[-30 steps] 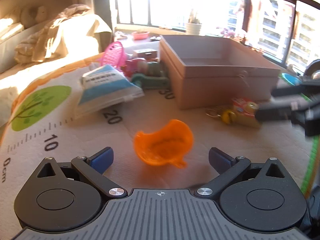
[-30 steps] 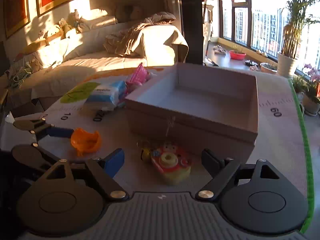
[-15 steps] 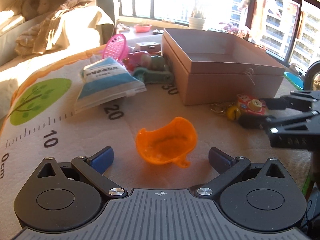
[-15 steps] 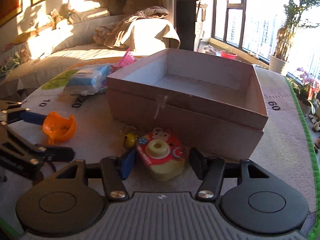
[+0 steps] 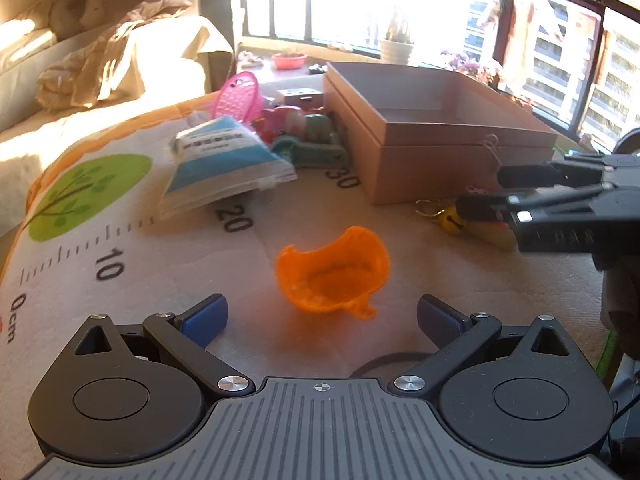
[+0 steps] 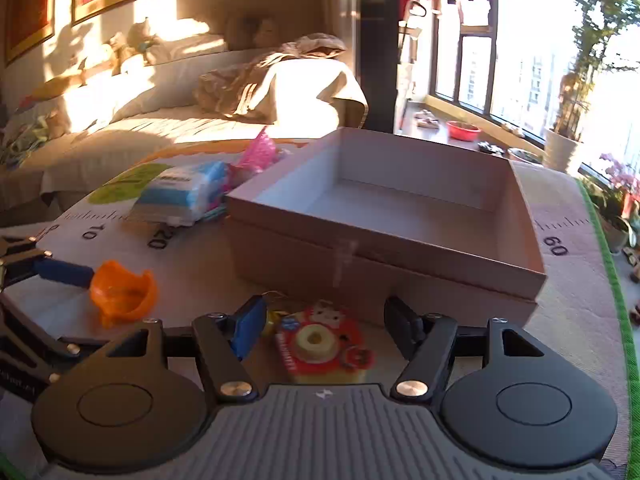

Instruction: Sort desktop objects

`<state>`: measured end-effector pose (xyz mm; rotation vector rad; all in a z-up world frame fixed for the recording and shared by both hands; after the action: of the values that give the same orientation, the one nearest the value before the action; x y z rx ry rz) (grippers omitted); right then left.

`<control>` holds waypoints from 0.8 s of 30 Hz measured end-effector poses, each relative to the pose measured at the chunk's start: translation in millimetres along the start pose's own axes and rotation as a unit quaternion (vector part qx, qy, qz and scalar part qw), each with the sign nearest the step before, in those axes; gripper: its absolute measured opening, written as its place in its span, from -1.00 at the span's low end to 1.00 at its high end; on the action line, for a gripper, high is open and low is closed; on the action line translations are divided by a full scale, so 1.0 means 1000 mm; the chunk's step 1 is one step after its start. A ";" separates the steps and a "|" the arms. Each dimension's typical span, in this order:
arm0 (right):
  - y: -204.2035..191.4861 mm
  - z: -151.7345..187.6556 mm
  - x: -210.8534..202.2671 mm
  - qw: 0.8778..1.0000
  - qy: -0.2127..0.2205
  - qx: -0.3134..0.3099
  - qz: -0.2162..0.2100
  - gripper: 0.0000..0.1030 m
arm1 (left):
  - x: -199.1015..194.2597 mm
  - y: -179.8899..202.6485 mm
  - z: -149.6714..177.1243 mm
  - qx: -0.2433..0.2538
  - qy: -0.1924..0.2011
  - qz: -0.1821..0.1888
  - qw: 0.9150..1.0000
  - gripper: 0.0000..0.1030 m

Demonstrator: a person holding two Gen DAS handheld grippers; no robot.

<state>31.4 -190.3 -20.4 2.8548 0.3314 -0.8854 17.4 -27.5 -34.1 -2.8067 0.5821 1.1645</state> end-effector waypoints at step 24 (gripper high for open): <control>0.006 0.007 -0.057 1.000 -0.011 -0.017 0.000 -0.16 | 0.000 0.019 -0.026 0.016 0.023 0.001 1.000 0.22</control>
<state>-16.7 -207.3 6.8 2.8127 0.3396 -0.9024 27.6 -50.1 -13.6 -2.8138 0.6013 1.0827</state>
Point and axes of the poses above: each gripper's, at about its wrist camera, not at the fingertips, and x roughly the way its jaws point, y to its right, z to its underside, the point moved 7 cm from there along x, roughly the way its jaws point, and after that the axes turned 6 degrees about z, right-handed, at the moved point
